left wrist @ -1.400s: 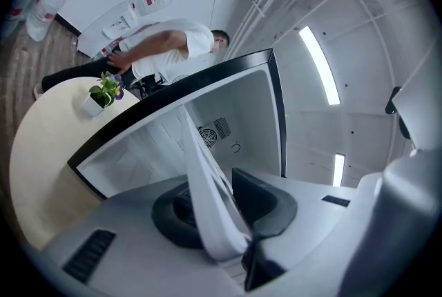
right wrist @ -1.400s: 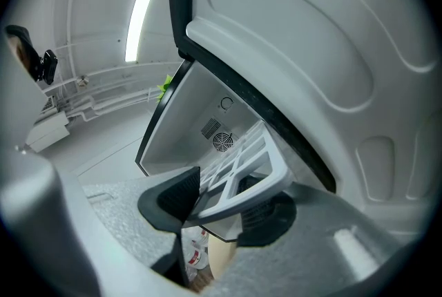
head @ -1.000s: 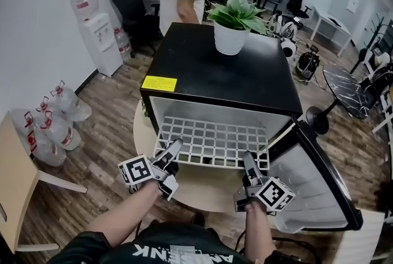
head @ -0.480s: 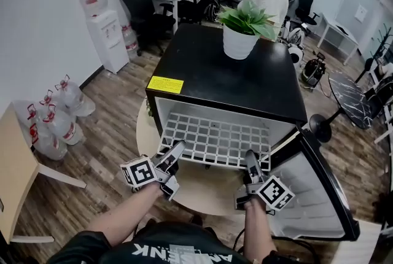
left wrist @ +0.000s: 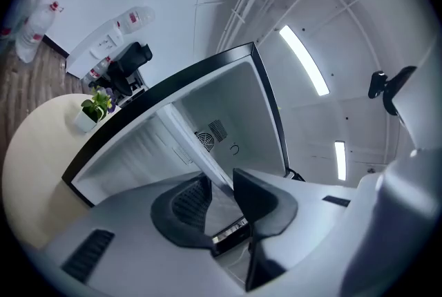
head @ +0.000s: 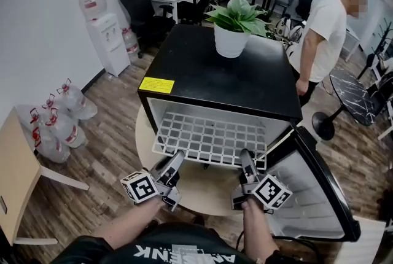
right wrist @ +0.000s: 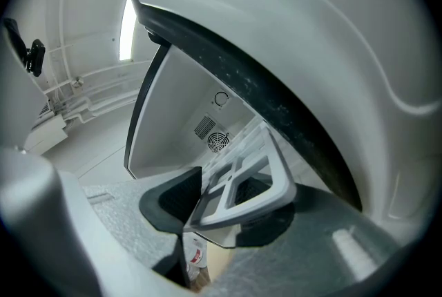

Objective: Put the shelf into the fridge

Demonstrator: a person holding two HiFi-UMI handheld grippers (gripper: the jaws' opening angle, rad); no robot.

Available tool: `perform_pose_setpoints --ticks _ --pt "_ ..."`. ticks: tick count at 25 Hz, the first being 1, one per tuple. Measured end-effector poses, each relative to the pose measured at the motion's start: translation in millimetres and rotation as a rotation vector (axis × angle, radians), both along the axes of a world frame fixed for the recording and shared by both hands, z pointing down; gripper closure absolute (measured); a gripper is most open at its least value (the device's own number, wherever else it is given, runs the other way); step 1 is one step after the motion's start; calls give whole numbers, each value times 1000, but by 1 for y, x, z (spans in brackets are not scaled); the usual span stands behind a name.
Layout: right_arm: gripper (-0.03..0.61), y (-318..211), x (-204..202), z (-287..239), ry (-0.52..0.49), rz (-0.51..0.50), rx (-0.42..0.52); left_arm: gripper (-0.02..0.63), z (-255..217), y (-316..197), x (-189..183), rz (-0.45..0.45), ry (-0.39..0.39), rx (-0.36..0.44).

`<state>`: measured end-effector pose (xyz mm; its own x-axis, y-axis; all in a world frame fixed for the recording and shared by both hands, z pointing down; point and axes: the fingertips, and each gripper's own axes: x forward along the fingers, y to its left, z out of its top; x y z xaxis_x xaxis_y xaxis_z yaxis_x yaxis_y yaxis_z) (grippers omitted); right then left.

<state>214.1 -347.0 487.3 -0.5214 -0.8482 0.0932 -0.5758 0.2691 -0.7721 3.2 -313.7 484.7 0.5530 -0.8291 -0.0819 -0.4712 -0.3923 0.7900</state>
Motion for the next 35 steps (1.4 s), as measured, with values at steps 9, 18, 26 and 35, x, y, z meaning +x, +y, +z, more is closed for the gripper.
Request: perform_pose_setpoints --ticks 9,18,26,35 --pt "431 23 -4 0 22 -93 18 517 2 -5 -1 -44 -49 -22" --pt "431 47 -1 6 52 -23 37 517 5 -8 -1 70 -50 -45" --pt "483 47 -3 15 178 83 23 514 6 -16 1 190 -47 -48" --pt "483 0 -2 4 169 165 5 511 -1 -60 3 214 -67 -38"
